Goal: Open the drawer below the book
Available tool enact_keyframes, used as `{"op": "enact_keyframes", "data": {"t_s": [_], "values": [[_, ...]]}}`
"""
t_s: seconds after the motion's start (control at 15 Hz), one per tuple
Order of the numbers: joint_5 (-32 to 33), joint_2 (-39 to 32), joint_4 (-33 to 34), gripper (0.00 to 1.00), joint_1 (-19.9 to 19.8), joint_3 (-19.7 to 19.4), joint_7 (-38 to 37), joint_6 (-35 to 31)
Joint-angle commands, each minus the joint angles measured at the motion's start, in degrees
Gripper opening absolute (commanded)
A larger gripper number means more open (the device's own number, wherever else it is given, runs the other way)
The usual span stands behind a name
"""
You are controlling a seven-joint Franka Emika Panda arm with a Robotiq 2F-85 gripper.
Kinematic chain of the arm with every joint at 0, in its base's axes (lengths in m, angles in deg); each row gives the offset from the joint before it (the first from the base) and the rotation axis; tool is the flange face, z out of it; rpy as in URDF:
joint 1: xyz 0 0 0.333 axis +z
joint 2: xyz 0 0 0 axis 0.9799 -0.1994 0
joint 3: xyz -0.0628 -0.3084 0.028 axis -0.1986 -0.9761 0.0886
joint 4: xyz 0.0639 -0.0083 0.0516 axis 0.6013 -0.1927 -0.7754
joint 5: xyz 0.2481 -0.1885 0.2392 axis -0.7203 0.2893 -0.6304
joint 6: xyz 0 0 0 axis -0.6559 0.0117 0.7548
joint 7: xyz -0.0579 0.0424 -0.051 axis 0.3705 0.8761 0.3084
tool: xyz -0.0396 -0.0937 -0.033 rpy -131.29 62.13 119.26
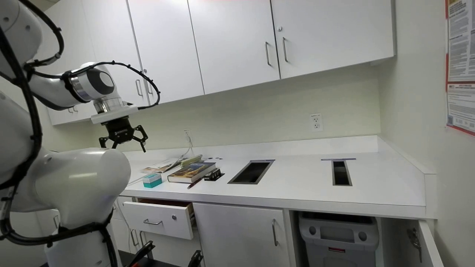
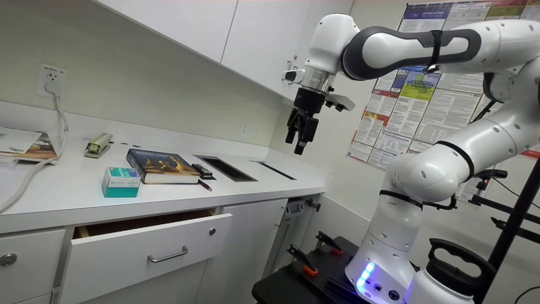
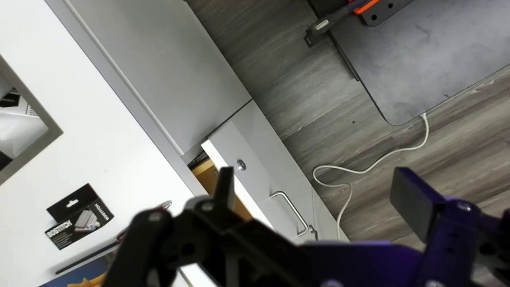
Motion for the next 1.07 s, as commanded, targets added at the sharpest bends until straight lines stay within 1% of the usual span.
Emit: {"op": "enact_keyframes", "data": {"t_s": [0.0, 0.13, 0.27, 0.4, 0.53, 0.67, 0.8, 0.87, 1.0], "values": [[4.38, -3.98, 0.78, 1.0, 0.52, 4.37, -4.93, -3.39], [7.61, -8.57, 1.9, 1.0, 1.37, 9.79, -9.02, -7.41], [12.71, -13.63, 3.05, 1.0, 0.88, 16.07, -15.08, -11.57], [19.12, -19.02, 4.29, 1.0, -0.72, 21.84, -22.98, -15.61], [26.52, -24.66, 5.97, 1.0, -3.54, 27.63, -32.05, -18.31], [36.74, -29.93, 7.9, 1.0, -7.46, 32.82, -41.76, -18.72], [46.58, -34.6, 9.99, 1.0, -12.43, 38.6, -50.36, -16.74], [51.76, -37.56, 11.17, 1.0, -14.11, 40.55, -54.45, -15.15], [61.08, -45.54, 13.86, 1.0, -15.4, 42.59, -60.32, -11.3]]}}
